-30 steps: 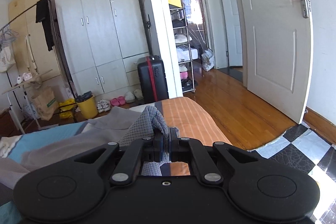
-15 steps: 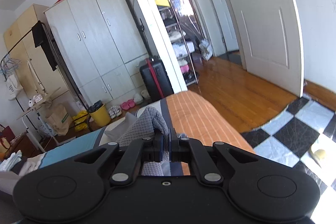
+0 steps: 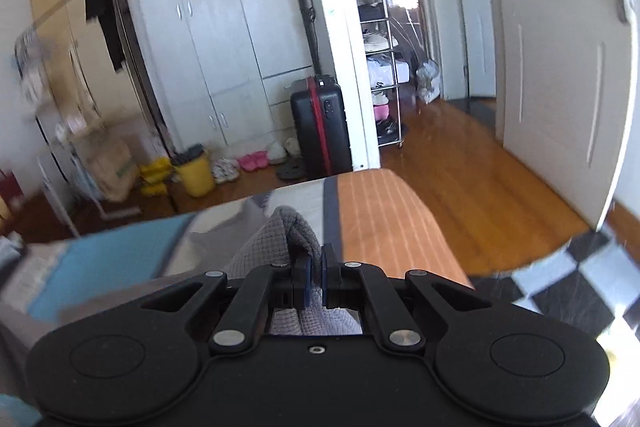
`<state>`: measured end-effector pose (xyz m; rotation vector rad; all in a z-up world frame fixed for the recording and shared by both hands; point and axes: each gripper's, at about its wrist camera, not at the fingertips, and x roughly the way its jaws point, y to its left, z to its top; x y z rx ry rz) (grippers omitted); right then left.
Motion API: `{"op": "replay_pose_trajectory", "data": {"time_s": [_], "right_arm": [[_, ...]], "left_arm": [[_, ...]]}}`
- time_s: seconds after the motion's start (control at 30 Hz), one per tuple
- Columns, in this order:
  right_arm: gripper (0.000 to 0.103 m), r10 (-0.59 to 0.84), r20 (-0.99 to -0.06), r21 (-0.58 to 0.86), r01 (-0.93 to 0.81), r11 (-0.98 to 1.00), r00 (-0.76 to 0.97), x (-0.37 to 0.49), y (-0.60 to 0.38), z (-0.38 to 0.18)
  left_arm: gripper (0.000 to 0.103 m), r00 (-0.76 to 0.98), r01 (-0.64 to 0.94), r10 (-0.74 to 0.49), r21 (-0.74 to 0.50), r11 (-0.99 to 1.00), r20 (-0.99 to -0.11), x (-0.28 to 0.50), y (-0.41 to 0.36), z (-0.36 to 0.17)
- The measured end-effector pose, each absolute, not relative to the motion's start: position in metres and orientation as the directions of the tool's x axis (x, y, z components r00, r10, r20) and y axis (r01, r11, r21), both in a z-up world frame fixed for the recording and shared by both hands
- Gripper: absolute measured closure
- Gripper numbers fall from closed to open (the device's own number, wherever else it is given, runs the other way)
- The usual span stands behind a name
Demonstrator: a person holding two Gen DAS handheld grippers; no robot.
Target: Fold clothes
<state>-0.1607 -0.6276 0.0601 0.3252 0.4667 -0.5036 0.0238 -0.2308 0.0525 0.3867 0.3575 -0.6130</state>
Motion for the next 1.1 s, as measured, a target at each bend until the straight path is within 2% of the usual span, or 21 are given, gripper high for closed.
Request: {"op": "replay_pose_trajectory", "data": {"time_s": [0.07,0.1,0.13,0.17,0.2,0.27,0.37,0.43,0.5,0.6,0.67,0.87,0.93,1.03,1.1], "right_arm": [[0.097,-0.375,-0.487,0.288,0.551,0.783,0.788,-0.118,-0.657,0.031],[0.095,-0.362,-0.485,0.35,0.556,0.754,0.796,-0.101,-0.671,0.015],[0.088,-0.353,-0.497,0.394,0.569,0.722,0.793,-0.085,-0.681,-0.001],[0.087,-0.352,-0.533,0.394,0.594,0.702,0.77,-0.071,-0.686,-0.016],[0.087,-0.377,-0.575,0.348,0.634,0.691,0.726,-0.061,-0.685,-0.029],[0.082,-0.447,-0.627,0.225,0.698,0.68,0.638,-0.055,-0.674,-0.046],[0.08,-0.461,-0.663,0.121,0.692,0.711,0.59,-0.058,-0.662,-0.054],[0.066,-0.407,-0.663,0.18,0.661,0.729,0.629,-0.065,-0.658,-0.049],[0.062,-0.289,-0.678,0.287,0.605,0.743,0.676,-0.066,-0.654,-0.047],[0.052,-0.119,-0.691,0.427,0.535,0.729,0.713,-0.063,-0.645,-0.051],[0.052,-0.065,-0.707,0.459,0.527,0.715,0.704,-0.06,-0.642,-0.056],[0.051,-0.05,-0.768,0.422,0.563,0.71,0.638,-0.055,-0.647,-0.078],[0.048,0.008,-0.793,0.43,0.55,0.716,0.609,-0.051,-0.647,-0.086],[0.041,0.177,-0.814,0.493,0.496,0.715,0.554,-0.04,-0.639,-0.105],[0.042,0.169,-0.808,0.483,0.47,0.739,0.565,-0.036,-0.633,-0.104]], "left_arm": [[0.099,0.796,0.568,-0.388,0.355,0.742,-0.465,0.069,-0.267,0.026],[0.099,0.801,0.557,-0.358,0.377,0.74,-0.48,0.087,-0.281,0.012],[0.098,0.799,0.554,-0.34,0.388,0.736,-0.495,0.102,-0.293,-0.001],[0.094,0.79,0.557,-0.331,0.378,0.74,-0.515,0.11,-0.298,-0.015],[0.094,0.779,0.558,-0.324,0.359,0.748,-0.536,0.115,-0.3,-0.03],[0.094,0.755,0.56,-0.311,0.32,0.765,-0.577,0.125,-0.305,-0.059],[0.094,0.735,0.57,-0.267,0.355,0.741,-0.623,0.128,-0.311,-0.082],[0.094,0.737,0.576,-0.271,0.365,0.731,-0.62,0.13,-0.314,-0.08],[0.094,0.729,0.569,-0.284,0.321,0.757,-0.623,0.136,-0.312,-0.07],[0.094,0.698,0.556,-0.329,0.192,0.809,-0.636,0.147,-0.301,-0.063],[0.094,0.675,0.557,-0.345,0.143,0.818,-0.652,0.153,-0.294,-0.066],[0.094,0.656,0.564,-0.353,0.121,0.817,-0.667,0.153,-0.288,-0.074],[0.094,0.652,0.561,-0.358,0.107,0.821,-0.668,0.154,-0.286,-0.073],[0.094,0.643,0.555,-0.37,0.074,0.829,-0.671,0.155,-0.282,-0.073],[0.092,0.624,0.541,-0.388,0.018,0.841,-0.678,0.159,-0.275,-0.073]]}}
